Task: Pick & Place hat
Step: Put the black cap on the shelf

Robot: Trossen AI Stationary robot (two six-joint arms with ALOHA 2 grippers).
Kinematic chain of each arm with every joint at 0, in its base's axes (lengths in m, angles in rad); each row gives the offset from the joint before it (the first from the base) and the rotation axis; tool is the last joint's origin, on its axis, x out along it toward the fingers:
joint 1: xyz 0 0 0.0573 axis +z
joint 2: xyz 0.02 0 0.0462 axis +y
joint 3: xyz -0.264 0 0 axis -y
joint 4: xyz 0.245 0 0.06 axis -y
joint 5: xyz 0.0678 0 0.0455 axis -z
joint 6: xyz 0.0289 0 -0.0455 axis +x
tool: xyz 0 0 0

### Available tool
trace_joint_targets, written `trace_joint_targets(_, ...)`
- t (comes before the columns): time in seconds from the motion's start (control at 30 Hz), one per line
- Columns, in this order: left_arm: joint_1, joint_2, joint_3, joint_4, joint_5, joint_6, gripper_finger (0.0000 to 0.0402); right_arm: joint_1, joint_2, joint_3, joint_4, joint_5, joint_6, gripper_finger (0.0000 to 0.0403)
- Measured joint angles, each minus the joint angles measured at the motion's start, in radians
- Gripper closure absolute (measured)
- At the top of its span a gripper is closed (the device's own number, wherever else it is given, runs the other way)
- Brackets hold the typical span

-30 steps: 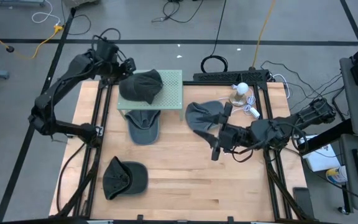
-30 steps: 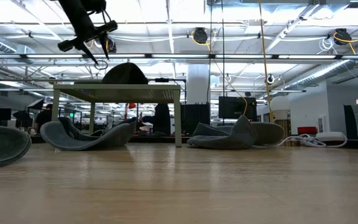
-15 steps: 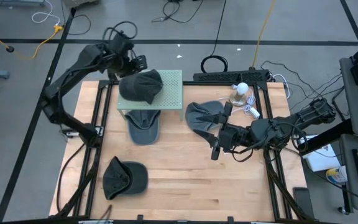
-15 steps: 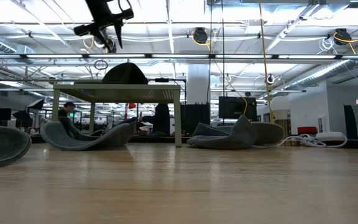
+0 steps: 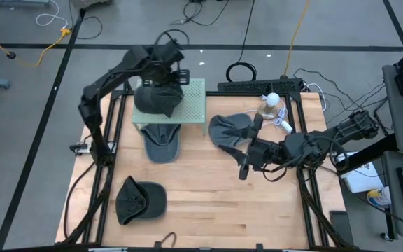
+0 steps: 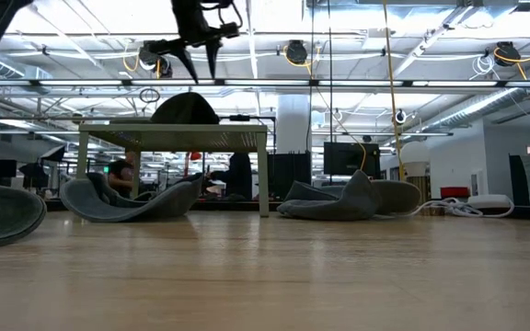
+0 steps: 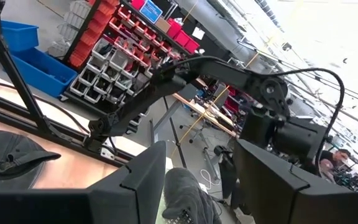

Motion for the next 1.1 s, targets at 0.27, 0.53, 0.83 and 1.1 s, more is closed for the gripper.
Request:
trace_joint_targets(0.27, -0.089, 0.077, 0.002, 0.000, -0.031, -0.006, 0.0236, 0.000, -0.024, 0.000, 0.000, 0.000, 0.006, 0.0220)
trace_joint_targets(0.53, -0.166, 0.124, 0.002, 0.008, -0.185, 0.173, 0.0236, 0.000, -0.026, 0.000, -0.008, 0.000, 0.007, 0.0220)
trace_joint_targets(0.83, -0.227, 0.137, 0.002, 0.081, -0.280, 0.496, 0.0236, 0.000, -0.026, 0.000, -0.011, -0.001, 0.008, 0.0220)
trace_joint_targets(1.1, -0.253, 0.138, -0.018, 0.078, -0.293, 0.672, 0.0236, 0.000, -0.026, 0.000, -0.011, -0.001, 0.038, 0.0220)
